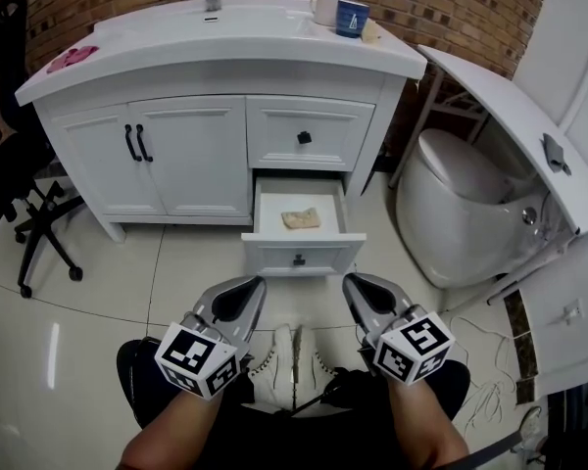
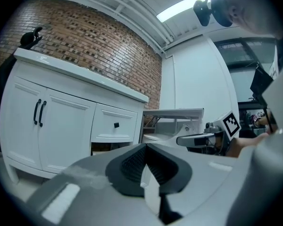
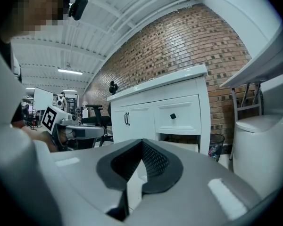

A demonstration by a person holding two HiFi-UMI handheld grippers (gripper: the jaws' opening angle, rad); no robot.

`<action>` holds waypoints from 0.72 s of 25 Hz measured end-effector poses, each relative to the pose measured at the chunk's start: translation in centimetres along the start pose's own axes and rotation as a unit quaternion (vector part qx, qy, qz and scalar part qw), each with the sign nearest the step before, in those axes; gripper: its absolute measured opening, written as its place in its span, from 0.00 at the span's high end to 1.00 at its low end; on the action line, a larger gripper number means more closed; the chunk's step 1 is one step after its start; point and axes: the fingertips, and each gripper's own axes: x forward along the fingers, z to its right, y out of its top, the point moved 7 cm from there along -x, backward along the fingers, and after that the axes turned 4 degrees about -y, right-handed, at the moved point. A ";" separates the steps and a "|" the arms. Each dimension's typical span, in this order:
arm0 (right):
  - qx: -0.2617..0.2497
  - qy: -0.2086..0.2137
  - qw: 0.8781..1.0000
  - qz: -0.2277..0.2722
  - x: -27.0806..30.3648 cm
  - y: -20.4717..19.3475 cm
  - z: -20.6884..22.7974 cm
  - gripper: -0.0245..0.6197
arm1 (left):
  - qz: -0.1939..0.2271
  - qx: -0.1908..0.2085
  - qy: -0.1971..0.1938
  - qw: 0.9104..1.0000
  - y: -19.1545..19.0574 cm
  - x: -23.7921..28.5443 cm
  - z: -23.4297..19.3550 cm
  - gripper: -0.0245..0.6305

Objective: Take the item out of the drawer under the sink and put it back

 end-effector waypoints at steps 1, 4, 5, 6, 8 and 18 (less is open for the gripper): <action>0.000 0.000 1.000 0.000 -0.3 -0.1 -0.1 0.95 | 0.000 0.001 0.001 1.000 -0.1 -0.2 0.3 0.95; 0.002 -0.002 1.000 0.000 -1.0 -0.4 -0.4 0.95 | -0.002 0.005 0.002 1.000 -0.2 -0.6 0.9 0.95; 0.003 -0.003 1.000 0.001 -1.2 -0.4 -0.5 0.95 | -0.001 0.007 0.001 1.000 -0.2 -0.7 1.1 0.95; 0.004 -0.003 1.000 0.002 -1.4 -0.4 -0.5 0.95 | -0.001 0.009 0.000 1.000 -0.1 -0.8 1.3 0.95; 0.004 -0.004 1.000 0.003 -1.6 -0.3 -0.7 0.95 | 0.001 0.012 -0.003 1.000 0.1 -0.8 1.6 0.95; -0.002 -0.006 1.000 0.007 -2.0 0.0 -1.0 0.95 | 0.002 0.019 -0.004 1.000 0.4 -1.2 1.7 0.95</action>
